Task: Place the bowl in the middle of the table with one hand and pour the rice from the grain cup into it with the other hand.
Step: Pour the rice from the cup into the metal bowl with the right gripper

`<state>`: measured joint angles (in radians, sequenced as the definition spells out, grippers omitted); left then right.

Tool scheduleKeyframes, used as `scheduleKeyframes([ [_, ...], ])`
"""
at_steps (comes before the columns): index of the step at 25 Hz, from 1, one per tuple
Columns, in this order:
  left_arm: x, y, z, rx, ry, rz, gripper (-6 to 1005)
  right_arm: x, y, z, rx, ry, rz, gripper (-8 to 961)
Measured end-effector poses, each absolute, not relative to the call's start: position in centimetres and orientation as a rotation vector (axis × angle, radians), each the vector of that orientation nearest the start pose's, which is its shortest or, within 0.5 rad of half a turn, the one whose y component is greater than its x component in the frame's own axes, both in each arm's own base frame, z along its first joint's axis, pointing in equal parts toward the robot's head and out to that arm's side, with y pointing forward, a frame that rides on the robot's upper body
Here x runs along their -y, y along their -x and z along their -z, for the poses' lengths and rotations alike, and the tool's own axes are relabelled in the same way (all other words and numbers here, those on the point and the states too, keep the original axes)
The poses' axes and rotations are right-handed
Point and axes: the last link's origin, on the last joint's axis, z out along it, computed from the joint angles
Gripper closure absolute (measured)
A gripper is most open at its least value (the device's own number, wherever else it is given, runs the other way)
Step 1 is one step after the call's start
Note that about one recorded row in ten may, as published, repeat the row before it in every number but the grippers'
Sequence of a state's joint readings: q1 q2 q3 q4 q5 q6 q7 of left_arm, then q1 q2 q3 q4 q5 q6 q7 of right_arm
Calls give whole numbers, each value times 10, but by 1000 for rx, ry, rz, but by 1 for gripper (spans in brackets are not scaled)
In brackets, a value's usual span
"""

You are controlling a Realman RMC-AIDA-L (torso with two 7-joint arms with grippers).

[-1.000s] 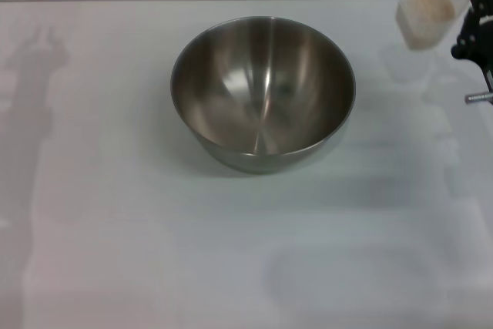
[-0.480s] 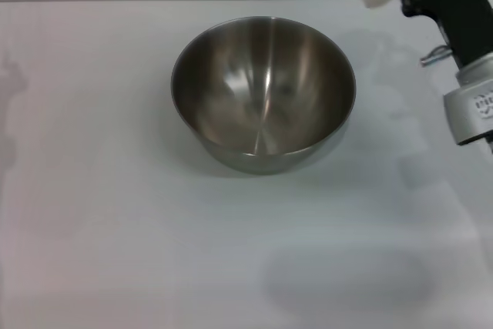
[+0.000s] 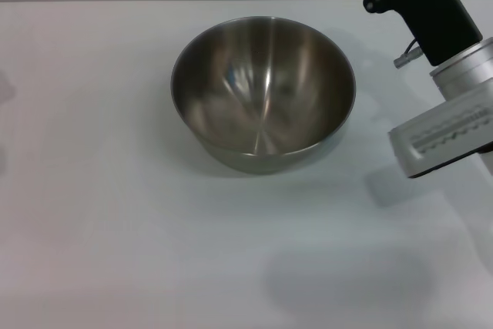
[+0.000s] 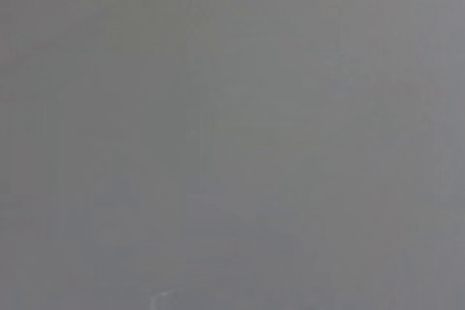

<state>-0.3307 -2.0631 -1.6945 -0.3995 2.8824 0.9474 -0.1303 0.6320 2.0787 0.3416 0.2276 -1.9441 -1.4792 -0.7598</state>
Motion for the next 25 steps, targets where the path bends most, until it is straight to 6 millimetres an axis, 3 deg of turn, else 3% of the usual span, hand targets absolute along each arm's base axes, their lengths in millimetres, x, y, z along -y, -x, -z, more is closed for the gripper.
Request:
scheduleKeyframes([
  [4,-348,359,-62,581,1299,628,823,-351,-209,31,699,1477,-336,945],
  [13,-349,359,-62,582,1301,627,822,-354,-203,35,860,1461,-267,945],
  [25,-353,354,-61,575,1305,640,821,-351,-195,44,1144,1306,-57,945],
])
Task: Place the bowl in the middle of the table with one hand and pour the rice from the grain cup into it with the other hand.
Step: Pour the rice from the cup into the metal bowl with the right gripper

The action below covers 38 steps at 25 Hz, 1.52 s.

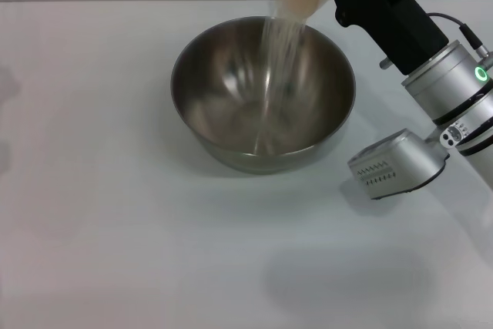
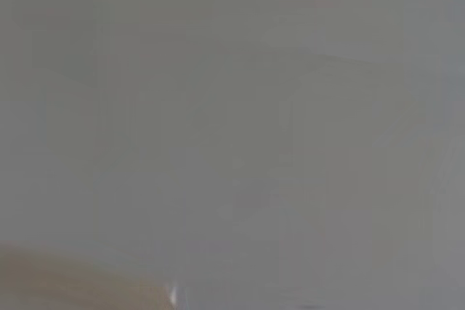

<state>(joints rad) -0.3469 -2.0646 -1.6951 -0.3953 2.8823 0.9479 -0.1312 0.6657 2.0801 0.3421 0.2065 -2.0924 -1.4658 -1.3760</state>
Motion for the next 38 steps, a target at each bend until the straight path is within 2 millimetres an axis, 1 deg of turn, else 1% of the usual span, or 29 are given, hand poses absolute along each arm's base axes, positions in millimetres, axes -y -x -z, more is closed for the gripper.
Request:
scheduleKeyframes([
  [4,-356,351,-60,574,1310,646,821,-355,-195,46,1207,1276,26,945],
  [9,-358,350,-59,572,1312,648,820,-358,-196,48,1234,1275,67,945],
  [22,-359,348,-58,572,1314,653,819,-357,-194,56,1314,1283,66,945],
  [26,-359,348,-58,576,1313,656,818,-354,-195,62,1367,1285,83,945],
  [34,-358,349,-58,580,1312,656,818,-352,-192,66,1451,1230,126,948],
  [38,-358,349,-58,580,1312,656,817,-352,-193,68,1471,1236,129,948],
])
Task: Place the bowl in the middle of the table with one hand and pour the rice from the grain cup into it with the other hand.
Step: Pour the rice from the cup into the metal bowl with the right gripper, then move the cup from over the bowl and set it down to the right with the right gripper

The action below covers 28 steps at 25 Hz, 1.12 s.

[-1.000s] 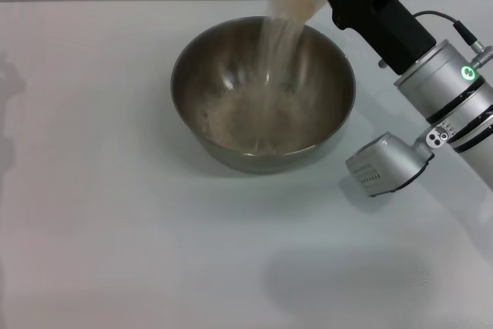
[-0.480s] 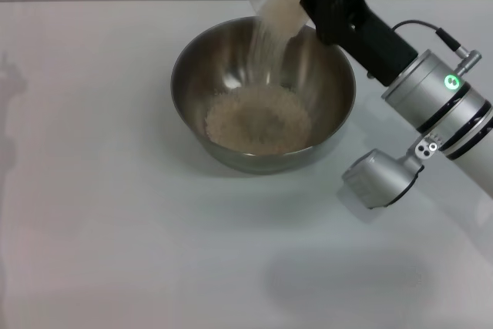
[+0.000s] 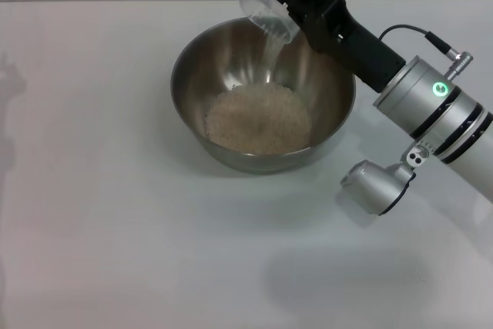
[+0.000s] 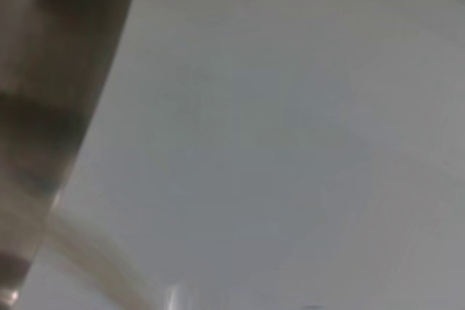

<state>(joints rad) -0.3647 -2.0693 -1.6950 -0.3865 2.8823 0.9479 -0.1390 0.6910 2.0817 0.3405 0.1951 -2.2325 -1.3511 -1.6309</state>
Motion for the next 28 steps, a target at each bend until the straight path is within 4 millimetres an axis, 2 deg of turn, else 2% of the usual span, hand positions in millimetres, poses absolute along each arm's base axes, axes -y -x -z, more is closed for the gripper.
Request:
scheduleKeyframes([
  [12,-359,348,-58,577,1313,656,816,-352,-193,72,1468,1259,133,948],
  [19,-360,347,-59,573,1314,657,815,-353,-192,78,1390,1324,134,947],
  [28,-360,347,-59,571,1314,658,814,-350,-186,77,1074,1456,11,947],
])
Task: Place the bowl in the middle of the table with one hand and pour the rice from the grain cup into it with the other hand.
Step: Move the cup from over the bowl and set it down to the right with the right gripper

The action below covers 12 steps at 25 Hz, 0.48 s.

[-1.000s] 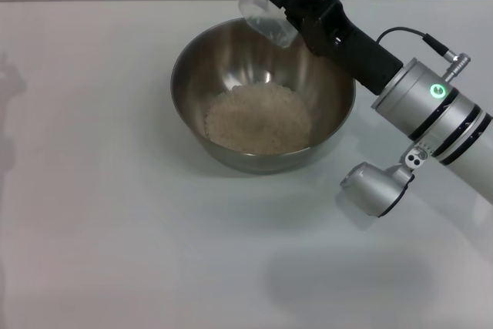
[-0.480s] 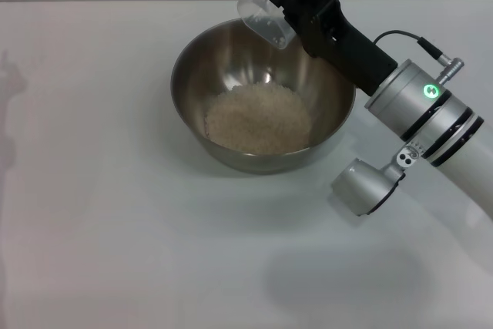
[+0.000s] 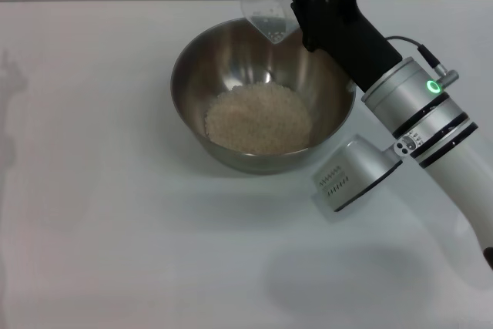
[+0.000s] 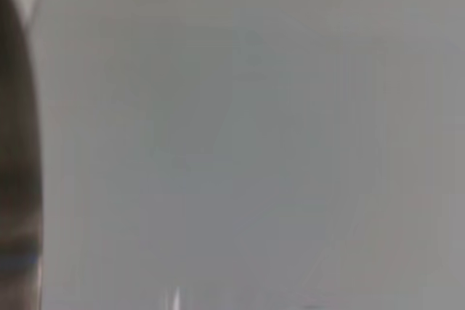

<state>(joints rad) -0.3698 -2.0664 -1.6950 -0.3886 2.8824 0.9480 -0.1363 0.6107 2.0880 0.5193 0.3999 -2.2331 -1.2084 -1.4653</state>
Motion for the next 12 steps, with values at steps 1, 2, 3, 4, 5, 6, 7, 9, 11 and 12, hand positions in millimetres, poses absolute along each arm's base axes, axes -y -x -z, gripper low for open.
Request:
scheduleKeyframes([
  [1,-361,347,-60,571,1314,660,814,-349,-185,77,1031,1471,-11,947],
  [2,-361,346,-60,571,1314,662,814,-348,-186,77,978,1489,-37,947],
  [3,-362,346,-59,572,1314,664,814,-348,-187,73,846,1516,-86,947],
  [4,-362,345,-59,572,1315,665,814,-348,-187,73,846,1516,-86,947],
  [5,-362,345,-59,572,1315,665,814,-348,-188,71,773,1525,-106,947],
  [6,-363,345,-59,571,1316,667,814,-349,-190,69,702,1531,-121,947],
  [7,-363,344,-59,570,1317,668,814,-349,-193,67,632,1535,-132,947],
  [9,-365,343,-59,568,1318,670,813,-350,-197,63,512,1536,-153,948],
  [11,-365,342,-59,567,1319,672,813,-351,-202,59,390,1527,-164,947],
  [12,-366,341,-59,566,1320,674,813,-351,-204,57,331,1519,-167,947],
])
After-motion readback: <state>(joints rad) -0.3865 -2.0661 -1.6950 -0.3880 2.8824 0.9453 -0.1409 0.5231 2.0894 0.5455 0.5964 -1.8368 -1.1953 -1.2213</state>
